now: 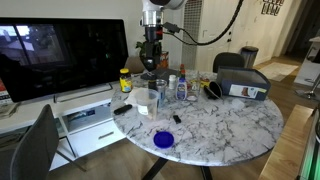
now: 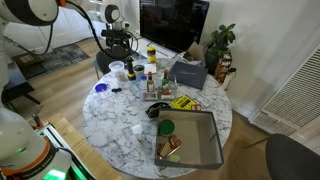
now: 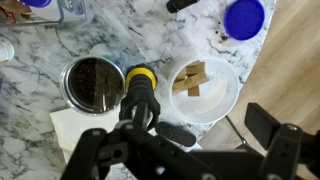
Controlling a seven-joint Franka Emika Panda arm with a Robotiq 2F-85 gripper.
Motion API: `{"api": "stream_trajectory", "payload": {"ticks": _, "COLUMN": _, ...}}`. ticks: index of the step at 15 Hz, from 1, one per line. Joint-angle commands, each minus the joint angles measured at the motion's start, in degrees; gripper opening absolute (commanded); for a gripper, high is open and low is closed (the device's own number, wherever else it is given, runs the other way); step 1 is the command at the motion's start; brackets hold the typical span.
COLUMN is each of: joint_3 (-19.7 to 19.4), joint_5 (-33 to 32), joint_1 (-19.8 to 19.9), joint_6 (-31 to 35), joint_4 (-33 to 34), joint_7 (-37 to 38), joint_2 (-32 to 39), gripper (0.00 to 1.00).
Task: Pick up the torchlight and lay it vertically on the table
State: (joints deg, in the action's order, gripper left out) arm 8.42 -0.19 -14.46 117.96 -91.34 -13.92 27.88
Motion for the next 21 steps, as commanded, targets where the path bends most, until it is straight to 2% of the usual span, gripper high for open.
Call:
{"api": "stream_trajectory", "payload": {"ticks": 1, "joint_3": 1.2, "joint_5": -0.6, "joint_1": 0.9, "joint_6": -0.2, "joint_4": 0.3, "joint_7": 0.4, "joint_2": 0.1, "gripper": 1.00}}
{"api": "stream_trajectory", "payload": {"ticks": 4, "joint_3": 1.3, "joint_5": -0.6, "joint_1": 0.9, "joint_6": -0.2, "joint_4": 0.4, "joint_7": 0.4, "joint_2": -0.1, "gripper": 1.00}}
{"api": "stream_trajectory", "payload": {"ticks": 8, "joint_3": 0.0, "joint_5": -0.3, "joint_1": 0.9, "joint_6": -0.9, "joint_4": 6.1, "joint_7": 5.0, "joint_2": 6.3, "gripper": 1.00}}
{"api": "stream_trajectory", "payload": {"ticks": 14, "joint_3": -2.0, "joint_5": -0.4, "joint_1": 0.0, "joint_6": 3.9, "joint_4": 10.9, "joint_7": 16.1, "joint_2": 13.1, "gripper": 1.00}}
{"api": "stream_trajectory", "payload": {"ticks": 19, "joint_3": -4.1, "joint_5": -1.4, "joint_1": -1.5, "joint_6": 5.0, "joint_4": 13.7, "joint_7": 24.3, "joint_2": 16.0, "gripper": 1.00}}
{"api": "stream_trajectory", "payload": {"ticks": 20, "joint_3": -4.8, "joint_5": -2.0, "joint_1": -2.0, "joint_6": 4.7, "joint_4": 14.0, "joint_7": 25.9, "joint_2": 16.3, "gripper": 0.95}}
{"api": "stream_trajectory", "payload": {"ticks": 21, "joint_3": -5.0, "joint_5": -2.1, "joint_1": -2.1, "joint_6": 4.8, "joint_4": 14.0, "joint_7": 26.8, "joint_2": 16.3, "gripper": 0.74}}
